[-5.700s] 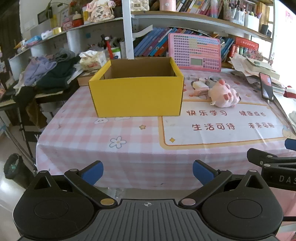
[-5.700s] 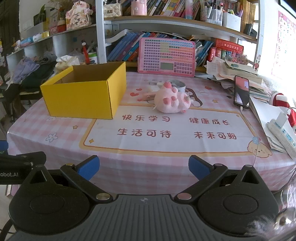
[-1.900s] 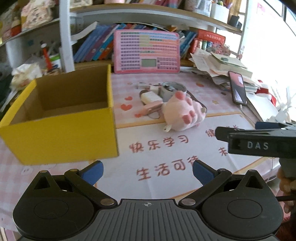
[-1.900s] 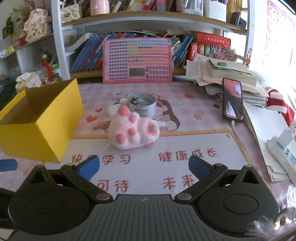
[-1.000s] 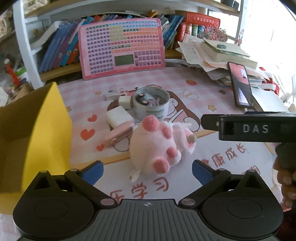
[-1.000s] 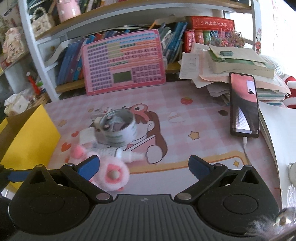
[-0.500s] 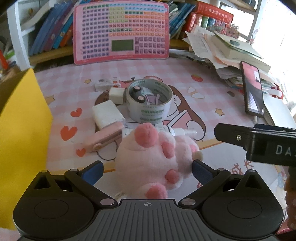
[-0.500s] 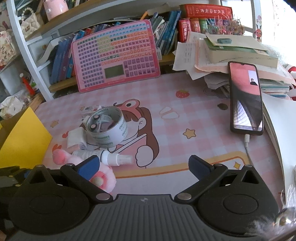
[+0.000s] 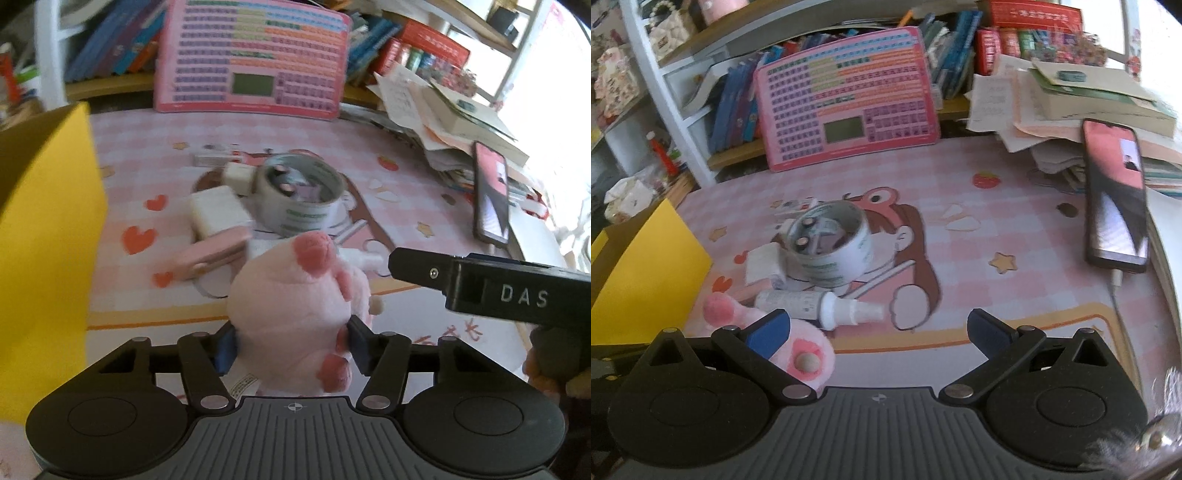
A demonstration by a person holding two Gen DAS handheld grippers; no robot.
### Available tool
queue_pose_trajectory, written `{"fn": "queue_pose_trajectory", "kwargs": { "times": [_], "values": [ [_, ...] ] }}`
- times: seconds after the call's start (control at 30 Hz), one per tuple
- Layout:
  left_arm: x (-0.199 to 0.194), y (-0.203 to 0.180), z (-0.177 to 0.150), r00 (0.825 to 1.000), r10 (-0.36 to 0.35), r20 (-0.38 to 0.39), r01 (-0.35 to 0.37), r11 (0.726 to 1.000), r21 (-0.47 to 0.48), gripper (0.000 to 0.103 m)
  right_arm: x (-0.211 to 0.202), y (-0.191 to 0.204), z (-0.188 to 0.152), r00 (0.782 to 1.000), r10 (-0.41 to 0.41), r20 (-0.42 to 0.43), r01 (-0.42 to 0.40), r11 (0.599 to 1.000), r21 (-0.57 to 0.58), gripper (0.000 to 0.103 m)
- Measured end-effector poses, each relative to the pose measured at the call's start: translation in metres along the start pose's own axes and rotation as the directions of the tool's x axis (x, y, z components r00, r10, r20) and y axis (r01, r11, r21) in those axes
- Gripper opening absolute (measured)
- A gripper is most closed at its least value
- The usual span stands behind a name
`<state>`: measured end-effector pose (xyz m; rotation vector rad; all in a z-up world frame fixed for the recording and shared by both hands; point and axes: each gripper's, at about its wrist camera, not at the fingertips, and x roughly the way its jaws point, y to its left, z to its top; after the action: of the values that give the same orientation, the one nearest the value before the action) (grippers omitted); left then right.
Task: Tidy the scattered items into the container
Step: 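Lift the pig with the left gripper while the right gripper grasps the white spray bottle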
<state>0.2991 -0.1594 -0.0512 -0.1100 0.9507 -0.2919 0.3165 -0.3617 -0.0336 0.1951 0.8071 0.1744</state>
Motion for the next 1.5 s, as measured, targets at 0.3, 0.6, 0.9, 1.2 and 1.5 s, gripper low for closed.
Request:
{"fn": "queue_pose_trajectory", "kwargs": {
  "times": [0.3, 0.6, 0.9, 1.2, 1.5],
  "values": [
    [-0.03, 0.014, -0.015, 0.998, 0.053, 0.034, -0.051, 0.997, -0.049, 0.057, 0.032, 0.025, 0.018, 0.995, 0.076, -0.061, -0.083, 0.991, -0.107, 0.103],
    [-0.045, 0.019, -0.028, 0.995, 0.089, 0.044, -0.085, 0.993, -0.078, 0.057, 0.067, 0.066, 0.02, 0.981, 0.125, -0.146, -0.177, 0.88, -0.44, 0.085],
    [-0.056, 0.017, -0.037, 0.991, 0.122, 0.061, -0.117, 0.99, -0.079, 0.057, 0.082, 0.07, 0.02, 0.96, 0.166, -0.226, -0.259, 0.834, -0.488, 0.055],
    [-0.067, 0.015, -0.039, 0.985, 0.152, 0.081, -0.146, 0.986, -0.08, 0.057, 0.078, 0.076, 0.008, 0.94, 0.16, -0.301, -0.295, 0.822, -0.487, 0.034],
    [-0.069, 0.015, -0.039, 0.986, 0.15, 0.071, -0.145, 0.987, -0.072, 0.057, 0.091, 0.085, 0.02, 0.944, 0.169, -0.283, -0.295, 0.815, -0.499, 0.035]
  ]
}}
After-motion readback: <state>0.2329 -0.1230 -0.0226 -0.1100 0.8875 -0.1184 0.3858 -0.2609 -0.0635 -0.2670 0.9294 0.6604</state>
